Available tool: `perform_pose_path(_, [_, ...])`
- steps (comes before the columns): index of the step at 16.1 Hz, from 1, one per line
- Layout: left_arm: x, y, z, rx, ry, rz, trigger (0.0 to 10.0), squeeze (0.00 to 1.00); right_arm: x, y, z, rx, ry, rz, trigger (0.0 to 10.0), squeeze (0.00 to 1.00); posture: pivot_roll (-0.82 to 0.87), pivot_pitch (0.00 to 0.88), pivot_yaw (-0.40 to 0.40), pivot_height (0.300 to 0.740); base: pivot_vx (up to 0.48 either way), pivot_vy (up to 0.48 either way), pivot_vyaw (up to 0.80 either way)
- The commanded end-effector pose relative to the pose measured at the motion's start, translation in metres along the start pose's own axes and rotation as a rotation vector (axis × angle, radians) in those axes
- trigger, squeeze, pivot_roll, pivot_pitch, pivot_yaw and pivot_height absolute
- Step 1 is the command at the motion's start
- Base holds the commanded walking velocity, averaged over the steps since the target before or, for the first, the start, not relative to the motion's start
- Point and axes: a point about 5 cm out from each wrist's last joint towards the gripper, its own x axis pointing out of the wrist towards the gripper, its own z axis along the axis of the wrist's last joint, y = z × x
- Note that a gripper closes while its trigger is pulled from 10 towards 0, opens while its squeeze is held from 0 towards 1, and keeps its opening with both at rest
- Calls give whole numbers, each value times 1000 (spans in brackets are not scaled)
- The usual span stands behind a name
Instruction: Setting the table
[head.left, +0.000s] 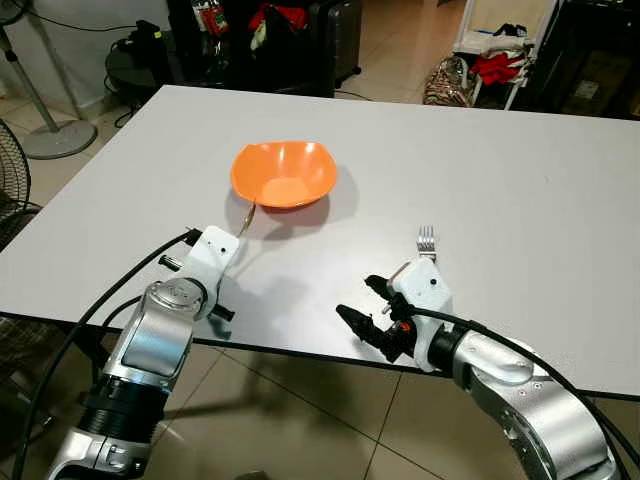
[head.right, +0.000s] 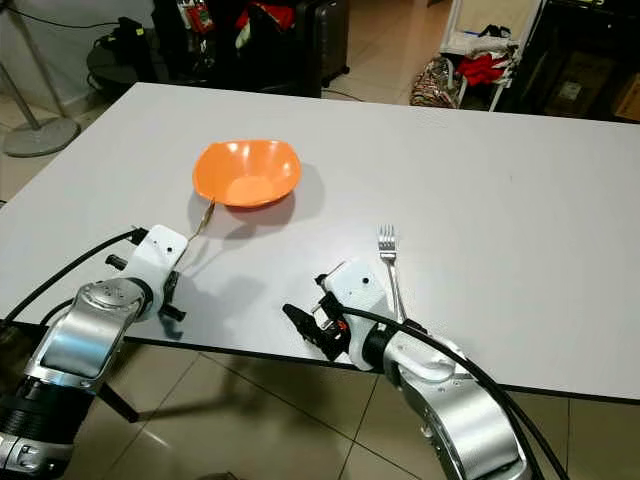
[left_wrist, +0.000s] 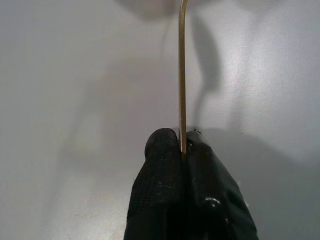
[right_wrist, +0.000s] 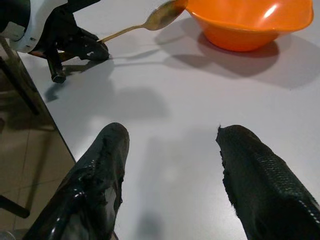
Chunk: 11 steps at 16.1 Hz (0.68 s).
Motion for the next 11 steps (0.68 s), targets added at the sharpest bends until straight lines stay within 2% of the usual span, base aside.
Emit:
perform_pose_path(1, [2, -5, -2, -10, 24, -36, 10000, 635, 0, 0, 7, -25, -28, -2, 10000, 0, 1, 30, 41, 740, 0, 0, 0])
perform_pose_path(3, [2, -4, -2, -10, 24, -32, 10000, 600, 0, 0, 7, -26, -28, -2, 10000, 0, 2, 30, 40, 740, 0, 0, 0])
perform_pose_path(8, [1, -4, 2, -33, 10, -43, 10000, 596, 0, -1, 7, -29, -28, -4, 10000, 0, 3, 27, 43, 740, 0, 0, 0])
perform_pose_path(11, [-3, -5, 14, -76, -56, -75, 10000, 580, 0, -1, 6, -29, -29, -8, 10000, 0, 3, 25, 44, 740, 0, 0, 0])
